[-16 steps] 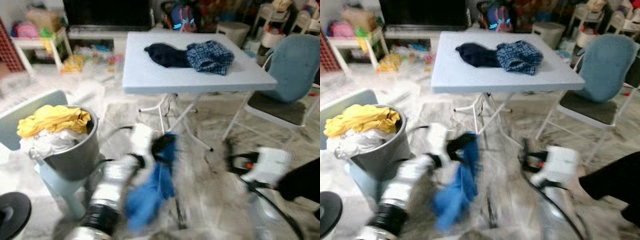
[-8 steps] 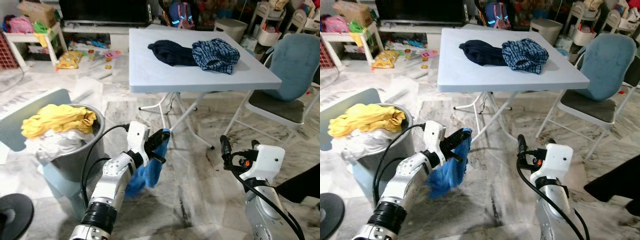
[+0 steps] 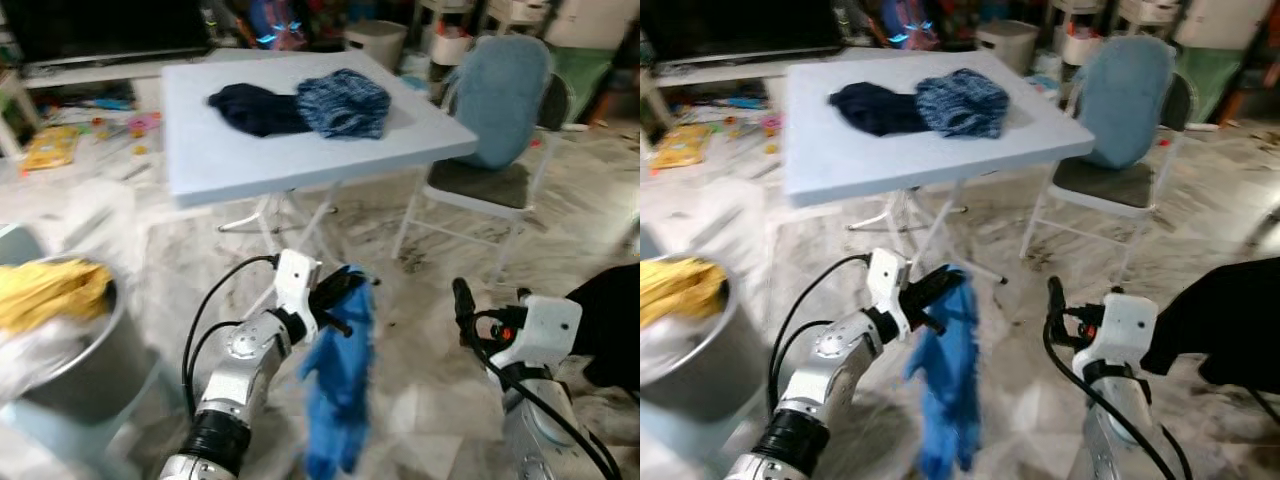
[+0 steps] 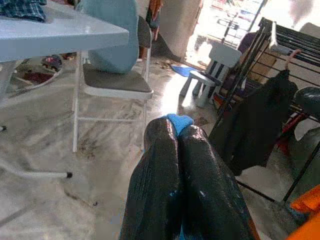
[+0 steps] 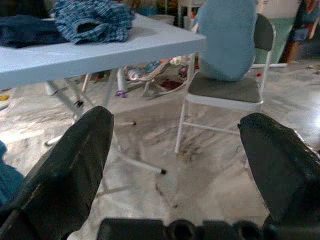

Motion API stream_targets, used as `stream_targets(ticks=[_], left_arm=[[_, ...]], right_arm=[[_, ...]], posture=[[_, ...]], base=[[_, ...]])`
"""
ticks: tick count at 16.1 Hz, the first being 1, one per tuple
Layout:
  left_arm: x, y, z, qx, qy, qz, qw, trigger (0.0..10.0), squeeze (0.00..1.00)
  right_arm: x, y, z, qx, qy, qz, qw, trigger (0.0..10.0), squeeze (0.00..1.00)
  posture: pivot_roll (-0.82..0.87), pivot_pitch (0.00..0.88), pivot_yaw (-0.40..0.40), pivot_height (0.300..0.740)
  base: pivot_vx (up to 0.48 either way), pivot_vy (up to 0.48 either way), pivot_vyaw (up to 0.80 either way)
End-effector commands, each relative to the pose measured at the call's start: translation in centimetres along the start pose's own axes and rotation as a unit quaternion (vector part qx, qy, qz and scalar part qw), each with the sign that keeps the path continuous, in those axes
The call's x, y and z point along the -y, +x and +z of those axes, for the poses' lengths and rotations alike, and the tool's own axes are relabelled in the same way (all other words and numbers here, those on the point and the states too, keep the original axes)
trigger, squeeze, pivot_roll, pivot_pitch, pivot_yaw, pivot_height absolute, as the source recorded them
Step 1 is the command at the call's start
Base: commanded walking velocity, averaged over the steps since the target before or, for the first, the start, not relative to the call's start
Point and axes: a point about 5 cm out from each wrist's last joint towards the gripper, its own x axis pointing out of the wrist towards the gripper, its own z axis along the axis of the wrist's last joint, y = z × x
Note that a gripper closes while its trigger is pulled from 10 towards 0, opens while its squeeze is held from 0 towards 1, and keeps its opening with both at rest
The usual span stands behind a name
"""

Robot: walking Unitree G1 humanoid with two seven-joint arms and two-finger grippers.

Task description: Hang hanger

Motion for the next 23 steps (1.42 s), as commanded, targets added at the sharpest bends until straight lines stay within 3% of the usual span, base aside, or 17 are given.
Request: stream_targets(ticks=[1, 7, 20, 23], left_arm=[[-0.6, -0.2, 0.6, 0.005, 0.012, 0.005, 1.000, 10.0, 0.00], [-0.9, -0.2, 0.3, -0.011, 0.013, 0.014, 1.000, 10.0, 0.00], [-0.8, -0.3, -0.4, -0.035, 0.011, 0.005, 0.999, 10.0, 0.00], [-1.5, -0.7, -1.5, -0.083, 0.058, -0.003, 0.995, 10.0, 0.00]], right_arm=[[-0.5, 0.1, 0.3, 0.005, 0.004, 0.009, 1.000, 10.0, 0.00], [-0.7, 0.1, 0.2, 0.001, 0.005, 0.010, 1.000, 10.0, 0.00], [-1.0, -0.2, -0.6, -0.011, 0.013, 0.009, 1.000, 10.0, 0.00], [-1.4, 0.3, -1.0, -0.002, 0.030, -0.003, 1.000, 10.0, 0.00]], posture=[[0.03, 0.000, -0.058, 0.740], [0.03, 0.000, -0.060, 0.740], [0.05, 0.000, -0.058, 0.740], [0.07, 0.000, -0.033, 0.740]], base=[[0.371, 0.292, -0.80], [0.285, 0.376, -0.80], [0.000, 0.449, -0.80], [0.000, 0.084, -0.44]])
